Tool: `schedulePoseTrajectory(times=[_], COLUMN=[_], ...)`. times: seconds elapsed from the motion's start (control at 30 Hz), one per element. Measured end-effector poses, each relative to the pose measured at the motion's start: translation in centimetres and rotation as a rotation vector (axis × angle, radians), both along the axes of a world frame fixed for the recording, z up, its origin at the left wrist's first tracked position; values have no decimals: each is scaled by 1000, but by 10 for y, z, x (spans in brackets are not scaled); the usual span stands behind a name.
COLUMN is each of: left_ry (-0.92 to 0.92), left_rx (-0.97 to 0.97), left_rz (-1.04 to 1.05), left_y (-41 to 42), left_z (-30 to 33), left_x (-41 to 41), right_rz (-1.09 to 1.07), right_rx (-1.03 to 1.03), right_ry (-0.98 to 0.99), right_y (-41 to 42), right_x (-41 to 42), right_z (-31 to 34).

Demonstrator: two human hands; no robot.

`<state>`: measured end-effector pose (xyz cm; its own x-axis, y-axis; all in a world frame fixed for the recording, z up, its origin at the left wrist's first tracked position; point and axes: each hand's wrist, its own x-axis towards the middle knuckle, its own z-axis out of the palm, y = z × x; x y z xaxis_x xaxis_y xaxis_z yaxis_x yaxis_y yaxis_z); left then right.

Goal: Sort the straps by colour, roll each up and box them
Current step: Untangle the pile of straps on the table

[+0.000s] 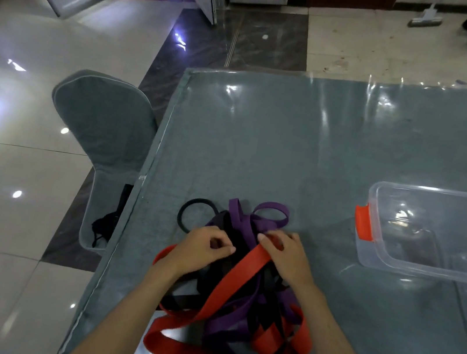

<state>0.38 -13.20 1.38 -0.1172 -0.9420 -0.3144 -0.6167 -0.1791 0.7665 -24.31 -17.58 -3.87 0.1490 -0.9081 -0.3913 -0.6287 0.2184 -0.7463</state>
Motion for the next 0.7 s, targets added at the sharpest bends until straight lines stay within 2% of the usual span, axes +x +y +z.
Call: schedulePoseTrajectory(times=[0.13,0.23,0.3,0.37,0.5,0.57,0.63,0.7], left_ry=[-185,-160,-152,-184,-32,-104,-157,-109], left_rx=[-176,-120,-70,31,359,369,273,180], left_rz=[333,443,450,408,345,299,307,370], left_y=[-16,-27,-40,-58,-88,-93,-91,-84], left_z=[-12,-18,-20,-21,-26,-38,-45,-45], left_x=[-5,-6,-11,-19,-33,-37,-38,-33], right_rz=[-42,-192,-237,-196,-96,-102,-78,-53], right_rx=[35,73,103,147,233,270,305,309], right_ry=[-18,-122,-152,-162,-274,-304,-314,-307], right_y=[-5,-5,-8,-13,-30,-38,-41,-38], right_x=[-6,-17,-20,-19,-10,-10,-13,-14], right_z=[-14,-24,-29,-32,-31,-31,-32,-31])
